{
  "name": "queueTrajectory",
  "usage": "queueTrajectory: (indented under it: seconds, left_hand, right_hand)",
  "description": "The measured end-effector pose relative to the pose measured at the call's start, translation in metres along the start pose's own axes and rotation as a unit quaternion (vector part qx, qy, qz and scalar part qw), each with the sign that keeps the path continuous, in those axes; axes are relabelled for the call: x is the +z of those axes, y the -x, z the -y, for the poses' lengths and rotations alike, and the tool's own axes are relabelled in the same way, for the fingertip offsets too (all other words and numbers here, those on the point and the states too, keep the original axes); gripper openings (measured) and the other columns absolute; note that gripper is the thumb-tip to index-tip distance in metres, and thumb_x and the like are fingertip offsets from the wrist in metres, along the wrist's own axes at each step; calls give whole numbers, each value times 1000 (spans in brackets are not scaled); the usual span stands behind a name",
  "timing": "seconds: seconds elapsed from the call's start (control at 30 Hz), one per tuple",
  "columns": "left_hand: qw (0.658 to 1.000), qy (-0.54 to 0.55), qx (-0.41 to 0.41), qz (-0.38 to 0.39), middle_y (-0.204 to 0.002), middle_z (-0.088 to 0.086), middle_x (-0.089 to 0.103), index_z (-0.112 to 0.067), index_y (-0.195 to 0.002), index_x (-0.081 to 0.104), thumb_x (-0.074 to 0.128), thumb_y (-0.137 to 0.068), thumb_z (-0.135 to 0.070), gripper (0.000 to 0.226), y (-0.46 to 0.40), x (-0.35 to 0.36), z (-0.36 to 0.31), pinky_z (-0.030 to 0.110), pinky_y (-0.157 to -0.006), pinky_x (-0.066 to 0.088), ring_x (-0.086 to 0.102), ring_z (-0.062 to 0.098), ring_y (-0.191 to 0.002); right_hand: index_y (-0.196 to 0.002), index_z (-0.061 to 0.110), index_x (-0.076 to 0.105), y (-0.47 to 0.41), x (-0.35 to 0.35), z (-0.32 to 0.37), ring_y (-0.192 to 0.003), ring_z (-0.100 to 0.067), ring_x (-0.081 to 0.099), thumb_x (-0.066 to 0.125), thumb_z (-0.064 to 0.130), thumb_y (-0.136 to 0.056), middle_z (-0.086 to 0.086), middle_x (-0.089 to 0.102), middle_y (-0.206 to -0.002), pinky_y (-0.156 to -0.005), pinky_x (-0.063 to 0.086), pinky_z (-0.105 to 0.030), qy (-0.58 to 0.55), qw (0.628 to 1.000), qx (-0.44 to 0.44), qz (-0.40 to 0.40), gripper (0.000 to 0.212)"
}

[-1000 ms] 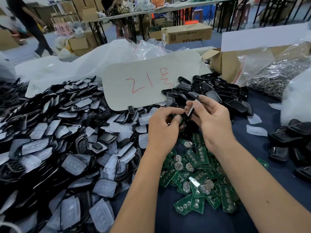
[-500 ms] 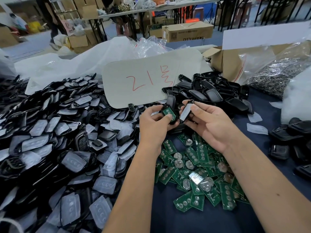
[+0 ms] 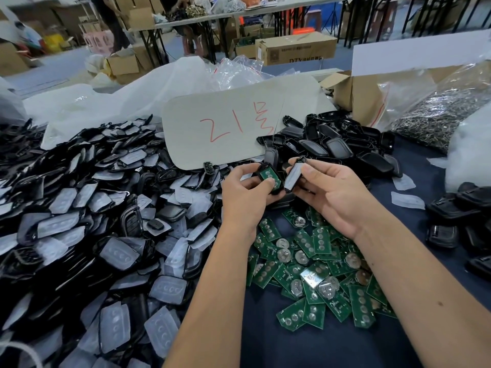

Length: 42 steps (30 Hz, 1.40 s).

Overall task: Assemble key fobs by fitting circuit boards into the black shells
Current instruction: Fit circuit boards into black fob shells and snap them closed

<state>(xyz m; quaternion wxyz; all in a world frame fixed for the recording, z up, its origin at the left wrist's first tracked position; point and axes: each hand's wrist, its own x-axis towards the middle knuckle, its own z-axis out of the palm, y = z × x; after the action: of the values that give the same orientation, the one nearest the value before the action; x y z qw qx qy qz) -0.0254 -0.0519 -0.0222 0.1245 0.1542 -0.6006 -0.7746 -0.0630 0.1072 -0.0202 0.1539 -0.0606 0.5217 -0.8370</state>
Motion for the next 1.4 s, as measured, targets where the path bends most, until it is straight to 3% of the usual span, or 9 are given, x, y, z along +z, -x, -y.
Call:
queueTrajectory:
  seconds: [0.27,0.43,0.5,0.7,0.83,0.97,1.13,1.27,1.4]
  left_hand:
    - [1000,-8,18,2,-85,16,68,-11,-117,65,69,-91,8,32,1,1,1,32,-69,64,76,22,-73]
    - [996,-65,64,5,-86,8,78,-28,-111,68,77,-89,1,38,5,0,-1,38,-73,65,79,27,-83]
    - [994,-83,77,-4,-91,9,79,-19,-105,67,80,-87,-3,28,6,1,-1,41,-71,66,79,31,-82]
    - [970,-196,141,10,-82,1,78,-19,-87,76,85,-85,-12,12,8,8,2,39,-74,66,77,15,-78]
    - [960,-224,163,34,-85,-6,79,-21,-92,79,79,-90,-10,11,7,7,5,40,-81,64,76,9,-83]
    - [945,-257,201,39,-86,-11,78,-19,-96,80,78,-90,-12,9,8,8,5,31,-80,63,74,2,-84]
    - [930,-286,223,60,-81,-24,73,-29,-91,77,89,-78,-12,25,12,8,3,4,-75,49,69,-11,-82]
    - [925,-300,227,48,-79,-26,70,-25,-93,79,90,-77,-10,25,11,8,3,1,-74,47,67,-15,-82]
    - [927,-298,223,43,-69,-34,65,-25,-91,80,89,-78,-8,24,11,8,3,1,-71,47,67,-15,-80]
  right_hand:
    - [-117,-1,70,1,2,1,-89,-16,73,56,6,-104,-11,75,-103,-84,62,-31,36,999,-11,-18,21]
    - [-111,1,73,1,5,-1,-82,-12,74,60,5,-102,-5,78,-94,-77,62,-27,58,997,-28,-37,16]
    - [-108,3,74,1,6,-2,-81,-12,75,62,5,-101,-4,79,-91,-75,61,-26,73,996,-37,-47,14]
    - [-93,13,78,3,9,-4,-79,-14,75,72,7,-95,-4,79,-85,-73,62,-25,120,987,-70,-84,9]
    - [-94,14,79,4,10,-5,-86,-21,75,76,10,-92,-14,80,-97,-80,64,-33,143,981,-84,-96,6]
    - [-92,18,80,5,10,-4,-89,-21,76,79,12,-90,-14,80,-97,-78,64,-29,154,979,-92,-102,6]
    - [-87,20,82,4,7,-5,-90,-24,78,82,16,-89,-7,80,-90,-76,65,-34,178,972,-104,-112,5]
    - [-86,23,82,2,6,-9,-86,-24,79,88,27,-83,-3,80,-86,-81,65,-50,222,958,-114,-141,8]
    - [-80,32,77,3,6,-8,-78,-11,77,90,41,-78,8,79,-79,-78,65,-44,319,920,-151,-170,15]
